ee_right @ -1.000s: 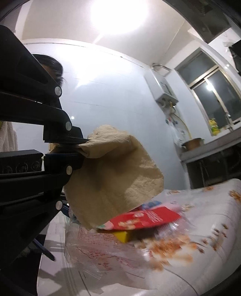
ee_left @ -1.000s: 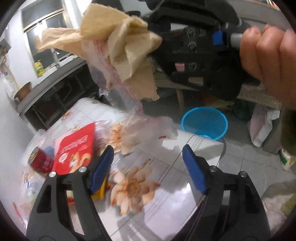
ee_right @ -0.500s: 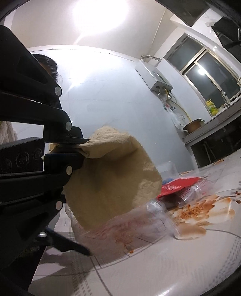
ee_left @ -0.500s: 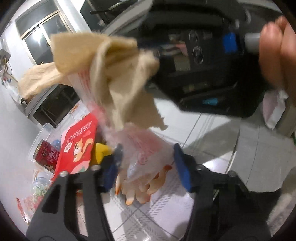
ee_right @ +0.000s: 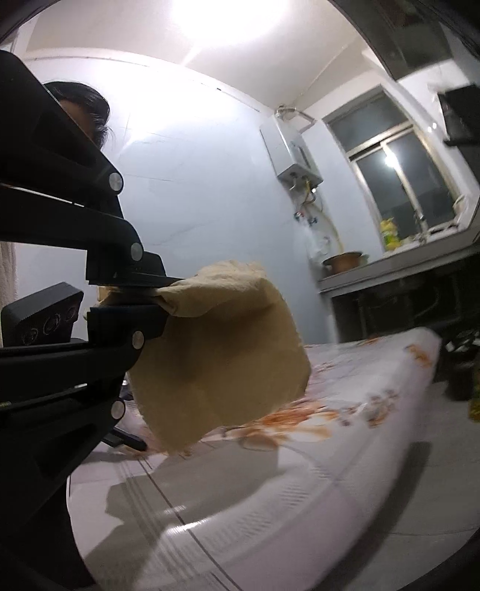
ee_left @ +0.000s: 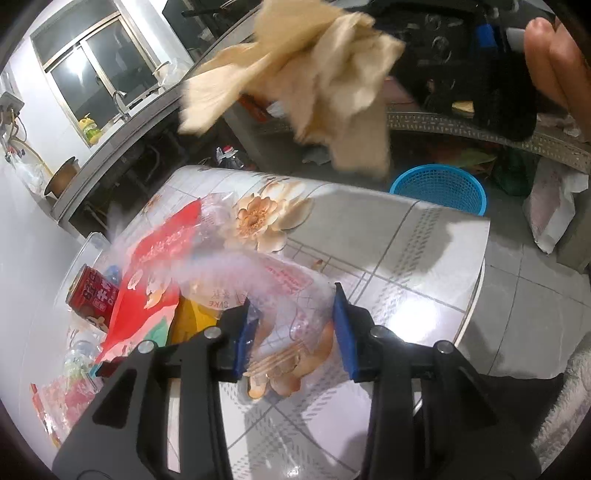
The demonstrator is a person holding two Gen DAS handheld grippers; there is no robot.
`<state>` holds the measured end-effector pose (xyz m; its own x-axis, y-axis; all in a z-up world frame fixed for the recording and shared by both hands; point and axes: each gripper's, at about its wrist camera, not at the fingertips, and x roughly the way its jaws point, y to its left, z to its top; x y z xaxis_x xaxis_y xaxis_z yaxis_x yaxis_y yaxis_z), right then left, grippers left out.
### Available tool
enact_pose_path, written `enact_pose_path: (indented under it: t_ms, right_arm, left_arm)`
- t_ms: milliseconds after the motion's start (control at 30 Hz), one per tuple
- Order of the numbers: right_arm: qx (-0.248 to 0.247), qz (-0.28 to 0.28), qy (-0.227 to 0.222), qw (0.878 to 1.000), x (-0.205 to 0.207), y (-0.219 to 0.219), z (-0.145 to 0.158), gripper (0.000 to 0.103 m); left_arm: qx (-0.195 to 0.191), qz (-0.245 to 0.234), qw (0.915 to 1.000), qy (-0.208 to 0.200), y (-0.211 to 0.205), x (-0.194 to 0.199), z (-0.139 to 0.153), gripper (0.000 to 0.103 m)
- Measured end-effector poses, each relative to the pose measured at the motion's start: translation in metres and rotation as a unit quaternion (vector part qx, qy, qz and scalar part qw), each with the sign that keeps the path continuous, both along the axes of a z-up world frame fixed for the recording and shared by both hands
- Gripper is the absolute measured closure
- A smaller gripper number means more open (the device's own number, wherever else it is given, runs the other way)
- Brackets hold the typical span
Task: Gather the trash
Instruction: 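Lift the brown paper with the right gripper while the left gripper grasps a clear plastic bag, then drop the brown paper and plastic bag into the blue wastebasket, opening both grippers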
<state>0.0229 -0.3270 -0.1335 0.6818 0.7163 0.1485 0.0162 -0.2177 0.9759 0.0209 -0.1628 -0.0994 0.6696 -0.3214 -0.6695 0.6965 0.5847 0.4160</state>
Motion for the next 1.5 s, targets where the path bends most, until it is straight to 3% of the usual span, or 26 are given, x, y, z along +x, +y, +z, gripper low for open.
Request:
enact_pose_path:
  t_ms: [200, 367, 500, 633, 733, 833, 933, 1033, 1167, 1267, 1333, 1400, 1500]
  right_arm:
    - [-0.026, -0.024, 0.013, 0.999, -0.014, -0.018, -0.005, 0.095]
    - [-0.109, -0.068, 0.038, 0.991, -0.031, -0.036, 0.006, 0.095]
    - [-0.203, -0.141, 0.061, 0.967, -0.063, -0.069, 0.024, 0.095]
    - [-0.242, -0.206, 0.102, 0.943, -0.096, -0.102, 0.017, 0.095]
    - [-0.269, -0.242, 0.166, 0.918, -0.111, -0.123, -0.004, 0.095]
    - [-0.286, -0.266, 0.232, 0.891, -0.114, -0.147, -0.036, 0.095]
    - [-0.299, -0.272, 0.287, 0.869, -0.105, -0.166, -0.069, 0.095]
    - [-0.301, -0.271, 0.331, 0.852, -0.089, -0.187, -0.106, 0.093]
    - [-0.290, -0.271, 0.366, 0.842, -0.068, -0.203, -0.141, 0.092]
    - [-0.289, -0.274, 0.379, 0.835, -0.053, -0.218, -0.160, 0.091]
    - [-0.292, -0.270, 0.391, 0.830, -0.042, -0.226, -0.171, 0.066]
    - [-0.281, -0.276, 0.390, 0.833, -0.039, -0.232, -0.184, 0.056]
    - [-0.277, -0.285, 0.383, 0.834, -0.045, -0.232, -0.188, 0.046]
  left_arm:
    - [0.002, 0.003, 1.0000, 0.001, 0.000, -0.005, 0.001, 0.065]
    - [0.004, -0.006, 0.9995, -0.030, -0.008, -0.013, 0.010, 0.067]
    - [-0.015, -0.038, 0.9978, -0.052, -0.027, -0.020, 0.033, 0.067]
    - [-0.044, -0.094, 0.9938, -0.039, -0.074, -0.013, 0.064, 0.067]
    - [-0.064, -0.131, 0.9890, 0.024, -0.124, 0.007, 0.076, 0.066]
    - [-0.065, -0.145, 0.9786, 0.131, -0.183, 0.043, 0.067, 0.065]
    - [-0.056, -0.125, 0.9529, 0.271, -0.248, 0.087, 0.032, 0.065]
    - [-0.021, -0.093, 0.9355, 0.340, -0.301, 0.117, -0.015, 0.064]
    - [0.027, -0.057, 0.9280, 0.367, -0.353, 0.141, -0.072, 0.061]
    - [0.034, -0.023, 0.9226, 0.384, -0.371, 0.153, -0.099, 0.048]
    - [0.035, -0.009, 0.9236, 0.382, -0.380, 0.157, -0.109, 0.026]
    - [0.034, -0.008, 0.9202, 0.390, -0.384, 0.160, -0.114, 0.024]
    - [0.024, 0.004, 0.9076, 0.419, -0.383, 0.165, -0.116, 0.021]
